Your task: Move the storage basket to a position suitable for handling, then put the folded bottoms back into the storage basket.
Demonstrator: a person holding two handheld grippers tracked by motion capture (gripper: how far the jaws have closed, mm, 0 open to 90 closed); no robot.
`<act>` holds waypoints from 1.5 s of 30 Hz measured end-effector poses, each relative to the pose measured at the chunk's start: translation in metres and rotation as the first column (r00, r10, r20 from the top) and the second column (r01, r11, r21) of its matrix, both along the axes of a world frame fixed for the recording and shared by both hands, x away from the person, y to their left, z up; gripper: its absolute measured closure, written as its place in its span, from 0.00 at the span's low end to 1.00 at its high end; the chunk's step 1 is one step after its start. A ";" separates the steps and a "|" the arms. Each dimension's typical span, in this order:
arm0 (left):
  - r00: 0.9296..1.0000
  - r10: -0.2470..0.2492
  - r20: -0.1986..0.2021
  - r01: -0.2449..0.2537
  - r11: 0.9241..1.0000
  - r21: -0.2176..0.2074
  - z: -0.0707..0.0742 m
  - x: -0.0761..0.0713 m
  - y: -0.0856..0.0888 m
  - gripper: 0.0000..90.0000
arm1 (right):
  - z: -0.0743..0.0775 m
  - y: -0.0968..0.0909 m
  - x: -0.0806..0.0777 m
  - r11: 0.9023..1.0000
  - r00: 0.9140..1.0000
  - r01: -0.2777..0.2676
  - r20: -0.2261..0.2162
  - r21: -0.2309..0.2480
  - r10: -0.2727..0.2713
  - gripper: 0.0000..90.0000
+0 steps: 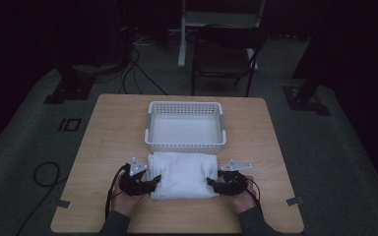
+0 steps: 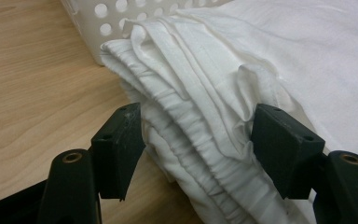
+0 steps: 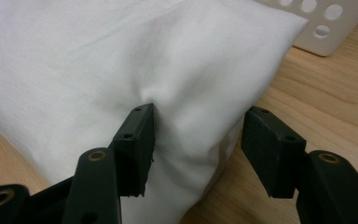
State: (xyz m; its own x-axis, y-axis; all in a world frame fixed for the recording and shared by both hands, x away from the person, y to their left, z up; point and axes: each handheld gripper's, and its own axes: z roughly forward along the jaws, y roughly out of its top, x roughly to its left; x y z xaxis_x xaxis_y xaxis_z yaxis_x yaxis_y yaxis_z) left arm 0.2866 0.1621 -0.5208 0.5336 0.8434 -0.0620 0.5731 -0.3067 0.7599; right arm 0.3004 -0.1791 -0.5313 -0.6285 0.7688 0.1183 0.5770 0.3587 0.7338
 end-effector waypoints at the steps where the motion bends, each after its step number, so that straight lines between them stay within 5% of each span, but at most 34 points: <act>1: 1.000 0.003 -0.002 -0.003 1.000 -0.007 0.000 0.001 0.000 0.37 | 0.000 0.000 0.000 1.000 1.000 0.002 0.000 0.000 -0.002 0.49; 13: 1.000 -0.001 -0.012 0.000 0.999 -0.051 -0.003 0.010 -0.004 0.38 | 0.000 -0.006 0.006 1.000 0.999 0.027 0.020 -0.015 -0.027 0.49; 27: 1.000 -0.004 -0.009 0.004 0.998 -0.056 -0.004 0.012 -0.005 0.37 | 0.001 -0.006 0.006 0.999 0.999 0.040 0.023 -0.020 -0.040 0.49; 34: 1.000 0.016 0.022 -0.014 0.996 -0.092 0.009 0.011 0.000 0.31 | 0.008 -0.009 0.005 0.999 0.998 0.044 0.041 -0.010 -0.043 0.45; 45: 0.999 0.033 0.003 -0.032 0.989 -0.142 0.021 0.023 -0.008 0.16 | 0.028 -0.001 0.020 0.997 0.996 0.070 0.046 0.020 -0.070 0.16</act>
